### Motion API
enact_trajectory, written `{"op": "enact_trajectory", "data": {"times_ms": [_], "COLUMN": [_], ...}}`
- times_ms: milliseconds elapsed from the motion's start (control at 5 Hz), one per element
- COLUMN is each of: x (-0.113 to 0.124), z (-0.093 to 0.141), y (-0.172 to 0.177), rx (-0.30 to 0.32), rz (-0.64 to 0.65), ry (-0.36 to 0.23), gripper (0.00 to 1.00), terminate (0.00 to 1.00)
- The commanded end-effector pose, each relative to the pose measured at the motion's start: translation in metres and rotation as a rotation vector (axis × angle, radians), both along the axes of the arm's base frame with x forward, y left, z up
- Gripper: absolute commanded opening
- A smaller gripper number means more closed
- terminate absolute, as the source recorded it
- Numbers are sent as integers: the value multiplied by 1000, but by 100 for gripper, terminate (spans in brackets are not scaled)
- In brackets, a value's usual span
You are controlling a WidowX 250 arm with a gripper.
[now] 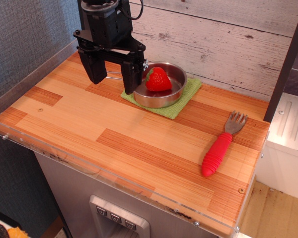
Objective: Put the fork on the left hand side of the table.
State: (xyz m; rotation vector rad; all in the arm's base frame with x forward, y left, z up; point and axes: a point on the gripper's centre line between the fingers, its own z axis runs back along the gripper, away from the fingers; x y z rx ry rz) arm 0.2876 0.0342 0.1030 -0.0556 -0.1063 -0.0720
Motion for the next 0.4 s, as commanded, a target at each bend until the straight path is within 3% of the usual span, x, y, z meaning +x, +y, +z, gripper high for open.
{"op": "enact_trajectory", "data": {"times_ms": [0,200], "x": [0,1], "z": [0,-1], "y": [0,-21], "rx": [0,-2], "rz": [0,-57], "ry": [0,-2], "gripper": [100,100], "terminate": [0,0]}}
